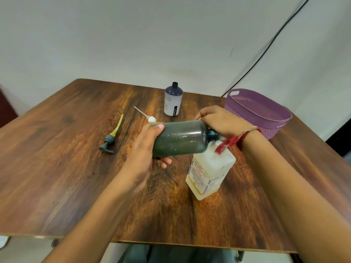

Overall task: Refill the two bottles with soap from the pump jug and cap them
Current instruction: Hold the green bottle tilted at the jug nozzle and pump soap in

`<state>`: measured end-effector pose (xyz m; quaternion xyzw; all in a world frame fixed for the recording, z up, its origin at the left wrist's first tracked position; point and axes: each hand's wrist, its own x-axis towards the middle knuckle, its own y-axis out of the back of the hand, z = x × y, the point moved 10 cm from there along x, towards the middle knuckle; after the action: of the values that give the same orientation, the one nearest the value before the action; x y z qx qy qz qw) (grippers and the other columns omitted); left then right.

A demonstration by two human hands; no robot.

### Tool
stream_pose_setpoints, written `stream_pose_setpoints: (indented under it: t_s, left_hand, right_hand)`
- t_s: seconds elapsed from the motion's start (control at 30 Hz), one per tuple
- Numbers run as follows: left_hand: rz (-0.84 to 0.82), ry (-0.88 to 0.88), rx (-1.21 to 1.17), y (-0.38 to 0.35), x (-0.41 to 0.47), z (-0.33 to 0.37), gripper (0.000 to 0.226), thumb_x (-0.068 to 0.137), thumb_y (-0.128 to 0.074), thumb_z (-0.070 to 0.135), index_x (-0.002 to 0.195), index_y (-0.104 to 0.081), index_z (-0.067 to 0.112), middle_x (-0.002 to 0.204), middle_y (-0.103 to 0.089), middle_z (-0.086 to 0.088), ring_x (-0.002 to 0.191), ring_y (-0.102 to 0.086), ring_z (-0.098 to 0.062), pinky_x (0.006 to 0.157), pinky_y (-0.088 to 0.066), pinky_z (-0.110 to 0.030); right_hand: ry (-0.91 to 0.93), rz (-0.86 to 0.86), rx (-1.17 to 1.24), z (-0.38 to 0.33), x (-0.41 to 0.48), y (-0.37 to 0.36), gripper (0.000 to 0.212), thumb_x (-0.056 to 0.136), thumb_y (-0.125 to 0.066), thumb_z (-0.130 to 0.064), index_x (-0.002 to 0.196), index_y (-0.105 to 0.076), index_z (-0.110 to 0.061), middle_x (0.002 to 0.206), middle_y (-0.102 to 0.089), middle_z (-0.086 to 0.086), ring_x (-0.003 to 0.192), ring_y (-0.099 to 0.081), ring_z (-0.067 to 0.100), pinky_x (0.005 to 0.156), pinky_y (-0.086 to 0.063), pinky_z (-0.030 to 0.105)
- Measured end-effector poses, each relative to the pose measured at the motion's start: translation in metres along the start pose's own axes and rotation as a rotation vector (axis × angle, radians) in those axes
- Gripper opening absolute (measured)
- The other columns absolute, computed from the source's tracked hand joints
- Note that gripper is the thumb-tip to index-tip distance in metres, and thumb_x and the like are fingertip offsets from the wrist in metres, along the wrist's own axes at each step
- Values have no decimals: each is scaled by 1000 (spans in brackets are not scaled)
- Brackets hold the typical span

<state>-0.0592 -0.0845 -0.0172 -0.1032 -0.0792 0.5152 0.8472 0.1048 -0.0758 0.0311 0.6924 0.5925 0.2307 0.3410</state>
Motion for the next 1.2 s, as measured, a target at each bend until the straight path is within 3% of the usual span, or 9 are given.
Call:
stream_pose_setpoints:
  t_s: [0.1, 0.33, 0.5, 0.67, 0.87, 1.0, 1.07, 1.13, 1.2]
  left_hand:
    - [-25, -27, -19, -5, -1, 5, 43, 79, -46, 47, 111, -55, 20, 90, -63, -6, 48, -54, -14, 39, -42, -20]
    - [-16, -27, 7, -2, 0, 3, 34, 79, -46, 47, 104, -55, 26, 97, -60, -10, 49, -55, -13, 41, -42, -20]
    - [-34, -34, -23, -4, -2, 5, 33, 84, -47, 44, 110, -55, 24, 96, -61, -6, 51, -55, -14, 41, -43, -20]
    - [-2, -31, 11, 0, 1, 2, 21, 96, -42, 36, 106, -55, 23, 91, -60, -8, 49, -54, -14, 41, -43, -20]
    - [-16, -34, -10, -3, 1, 5, 34, 83, -47, 44, 107, -56, 22, 90, -62, -7, 49, -55, -14, 40, -42, -20]
    - [-6, -35, 12, -1, 2, 3, 20, 93, -46, 37, 105, -56, 24, 91, -61, -8, 49, -54, -13, 41, -43, -21]
    - [-6, -30, 25, -1, 2, 1, 19, 97, -41, 35, 104, -55, 24, 92, -60, -9, 49, -54, -14, 41, -42, -21]
    - [-25, -40, 23, -4, 1, 3, 22, 95, -42, 38, 105, -56, 24, 95, -60, -9, 50, -55, -14, 41, -43, -20]
    - [-35, -57, 3, -5, 0, 7, 29, 88, -44, 41, 107, -56, 23, 94, -62, -8, 51, -56, -14, 42, -43, -20]
  right_hand:
    - [39, -72, -47, -10, 0, 4, 28, 96, -40, -10, 72, -55, -8, 74, -53, 3, 71, -48, 17, 72, -42, 33]
    - [-10, -44, 80, 2, -1, -4, 32, 92, -37, 1, 72, -60, -11, 77, -58, 3, 71, -52, 15, 72, -47, 31]
    - [48, -29, -74, -12, 0, 8, 29, 96, -43, -15, 70, -53, -9, 76, -52, 4, 72, -46, 15, 80, -42, 37]
    - [-8, -41, 75, 1, -1, -3, 32, 93, -38, 0, 71, -58, -11, 74, -55, 1, 66, -49, 12, 63, -43, 23]
    - [25, -31, -112, -9, 1, 8, 26, 96, -41, -14, 79, -59, -7, 82, -55, 6, 76, -49, 17, 81, -44, 37]
    - [-9, -63, 53, -2, -2, -4, 32, 94, -37, -2, 70, -57, -11, 73, -55, 2, 62, -50, 12, 57, -45, 20]
    - [-20, -66, 58, 2, -4, -5, 33, 93, -36, 2, 72, -58, -12, 74, -55, 0, 63, -50, 10, 54, -44, 18]
    - [-1, -54, 1, -3, -5, 2, 29, 94, -37, -2, 73, -57, -9, 76, -55, 1, 66, -49, 12, 60, -45, 21]
    - [19, -55, -78, -11, -2, 9, 25, 96, -39, -10, 79, -56, -5, 80, -54, 5, 73, -49, 17, 75, -45, 33]
